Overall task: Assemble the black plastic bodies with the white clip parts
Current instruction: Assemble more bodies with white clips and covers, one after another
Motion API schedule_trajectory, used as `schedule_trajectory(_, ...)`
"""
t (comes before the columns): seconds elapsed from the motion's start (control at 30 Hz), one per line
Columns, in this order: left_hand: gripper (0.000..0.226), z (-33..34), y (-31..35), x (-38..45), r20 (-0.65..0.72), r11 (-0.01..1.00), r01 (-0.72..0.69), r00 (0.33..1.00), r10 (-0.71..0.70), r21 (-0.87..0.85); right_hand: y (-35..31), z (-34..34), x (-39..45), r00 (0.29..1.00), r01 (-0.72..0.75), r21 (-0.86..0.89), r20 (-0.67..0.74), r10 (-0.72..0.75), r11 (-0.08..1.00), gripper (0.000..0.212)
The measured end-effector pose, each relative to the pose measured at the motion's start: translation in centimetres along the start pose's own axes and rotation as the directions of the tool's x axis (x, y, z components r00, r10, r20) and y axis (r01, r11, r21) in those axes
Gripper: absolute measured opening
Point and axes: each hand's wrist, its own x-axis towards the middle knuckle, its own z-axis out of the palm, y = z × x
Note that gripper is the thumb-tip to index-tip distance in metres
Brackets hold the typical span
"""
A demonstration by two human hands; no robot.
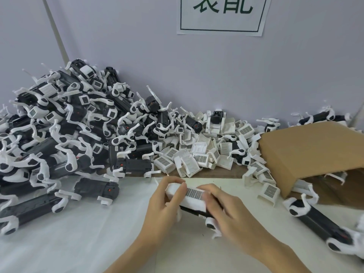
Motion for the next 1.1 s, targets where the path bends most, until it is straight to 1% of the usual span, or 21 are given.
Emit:
schedule_trajectory(0.03, 0.017, -0.1, 0.1, -0.1, 0.017, 1.0, -0.01, 1.0, 0.011, -0.023, -0.1, -0.3, -0.1, 0.999, -0.039, 0.114, 0.0, 0.04, 0.993, 0.02)
schedule_trajectory(0.1, 0.029, -0.2, 0.3, -0.2, 0.062, 0.998, -0.052, 0.997, 0.054, -0.032, -0.2, -1.0, -0.1, 0.998, -0.054, 0.132, -0.013, 0.056, 0.99, 0.011)
schedule_trajectory(0.13, 0.032, -0.2, 0.4, -0.3, 0.078, 0.996, -0.084, 0.993, 0.085, -0.017, -0.1, -1.2, -0.2, 0.999, -0.043, 0.129, -0.006, 0.044, 0.991, 0.01)
schedule_trajectory(0.23, 0.029, 0.1, 0.5, -0.9, 0.087, 0.977, -0.207, 0.975, 0.202, 0.046, 0.1, -1.4, -0.4, 0.998, -0.056, 0.213, -0.027, 0.063, 0.975, 0.023)
schedule_trajectory(0.3, 0.024, 0.5, 0.4, -1.1, 0.093, 0.958, -0.269, 0.961, 0.261, 0.094, 0.4, -1.4, -0.6, 0.998, -0.053, 0.217, -0.025, 0.06, 0.975, 0.031)
schedule_trajectory(0.37, 0.024, 0.7, 0.2, -1.1, 0.11, 0.94, -0.31, 0.949, 0.296, 0.144, 0.6, -1.7, -0.8, 0.999, -0.042, 0.224, -0.007, 0.045, 0.974, 0.033)
schedule_trajectory(0.47, 0.023, 0.7, 0.0, -0.8, 0.117, 0.937, -0.303, 0.951, 0.286, 0.172, 0.3, -1.6, -1.0, 0.999, -0.033, 0.345, 0.01, 0.032, 0.938, 0.035)
schedule_trajectory(0.6, 0.026, 0.4, -0.6, -0.5, 0.115, 0.958, -0.256, 0.964, 0.241, 0.131, 0.5, -0.6, -1.1, 0.999, 0.036, 0.28, -0.012, -0.034, 0.959, 0.038)
schedule_trajectory(0.7, 0.026, 0.4, -0.7, -0.5, 0.124, 0.957, -0.257, 0.962, 0.241, 0.131, 0.4, -0.5, -1.0, 0.999, 0.015, 0.336, -0.034, -0.004, 0.942, 0.047)
schedule_trajectory(0.73, 0.027, 0.5, -0.6, -0.5, 0.127, 0.957, -0.257, 0.962, 0.241, 0.133, 0.2, -0.5, -1.0, 0.999, 0.002, 0.353, -0.03, 0.009, 0.936, 0.047)
schedule_trajectory(0.77, 0.027, 0.5, -0.6, -0.5, 0.127, 0.956, -0.26, 0.962, 0.243, 0.136, 0.1, -0.5, -1.1, 0.999, -0.004, 0.345, -0.036, 0.017, 0.938, 0.043)
schedule_trajectory(0.83, 0.026, 0.5, -0.5, -0.6, 0.123, 0.945, -0.287, 0.955, 0.27, 0.154, 0.0, -0.5, -1.0, 0.997, -0.005, 0.273, -0.067, 0.024, 0.962, 0.032)
schedule_trajectory(0.9, 0.028, 0.4, -0.3, -0.8, 0.129, 0.942, -0.3, 0.951, 0.282, 0.15, 0.1, -0.5, -0.9, 0.998, -0.003, 0.248, -0.063, 0.019, 0.969, 0.021)
schedule_trajectory(1.0, 0.036, 0.4, -0.1, -0.8, 0.135, 0.955, -0.281, 0.954, 0.268, 0.095, 0.2, -0.8, -0.8, 0.998, -0.024, 0.278, -0.045, 0.039, 0.96, 0.02)
schedule_trajectory(1.1, 0.033, 0.4, -0.1, -0.8, 0.138, 0.962, -0.268, 0.956, 0.258, 0.054, 0.2, -0.8, -0.8, 0.996, -0.043, 0.293, -0.057, 0.062, 0.955, 0.019)
